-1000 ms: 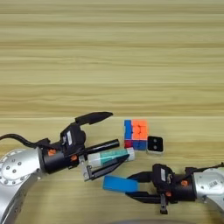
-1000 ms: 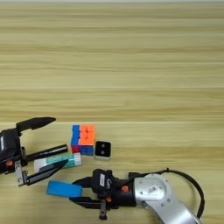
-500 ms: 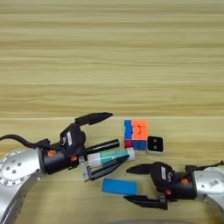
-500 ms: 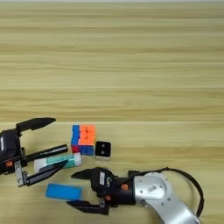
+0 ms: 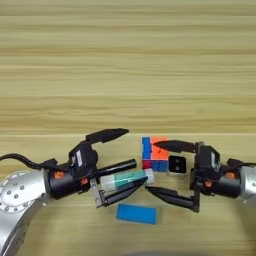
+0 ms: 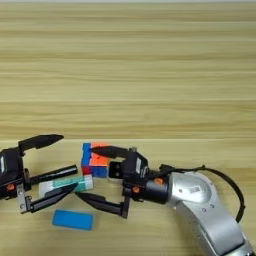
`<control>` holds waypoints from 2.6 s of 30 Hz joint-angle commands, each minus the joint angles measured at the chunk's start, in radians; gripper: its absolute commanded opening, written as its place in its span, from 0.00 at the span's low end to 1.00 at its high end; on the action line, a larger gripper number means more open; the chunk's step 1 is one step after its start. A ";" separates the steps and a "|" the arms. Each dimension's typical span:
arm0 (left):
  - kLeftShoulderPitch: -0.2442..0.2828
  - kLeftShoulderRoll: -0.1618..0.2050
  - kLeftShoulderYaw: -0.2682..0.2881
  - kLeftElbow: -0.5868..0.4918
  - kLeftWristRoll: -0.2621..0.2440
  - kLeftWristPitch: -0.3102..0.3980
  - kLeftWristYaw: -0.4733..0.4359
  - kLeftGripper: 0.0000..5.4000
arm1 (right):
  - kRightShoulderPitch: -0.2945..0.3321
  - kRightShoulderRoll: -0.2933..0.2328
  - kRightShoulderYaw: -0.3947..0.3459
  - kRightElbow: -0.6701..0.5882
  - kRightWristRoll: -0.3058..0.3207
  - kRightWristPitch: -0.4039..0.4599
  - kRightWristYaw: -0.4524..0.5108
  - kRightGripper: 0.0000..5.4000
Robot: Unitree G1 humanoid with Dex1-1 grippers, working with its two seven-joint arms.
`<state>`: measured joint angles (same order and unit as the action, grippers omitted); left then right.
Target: Move the objects on the table
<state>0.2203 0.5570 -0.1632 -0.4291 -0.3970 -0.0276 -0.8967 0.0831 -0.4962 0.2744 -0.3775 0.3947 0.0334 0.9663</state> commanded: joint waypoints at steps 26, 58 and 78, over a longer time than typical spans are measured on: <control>-0.012 0.006 0.006 -0.010 0.005 0.010 -0.002 1.00 | -0.315 0.019 -0.006 0.418 -0.035 0.069 0.156 1.00; 0.008 0.006 0.004 -0.030 0.007 0.011 0.006 1.00 | -0.403 0.102 0.055 0.666 -0.213 -0.038 0.228 0.64; 0.010 0.004 0.001 -0.026 0.010 0.008 0.009 1.00 | -0.414 0.126 -0.035 0.642 -0.186 -0.056 0.147 0.62</control>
<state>0.2282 0.5580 -0.1627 -0.4487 -0.3976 -0.0252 -0.8911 -0.3099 -0.3642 0.2655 0.2975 0.1908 -0.0133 1.1197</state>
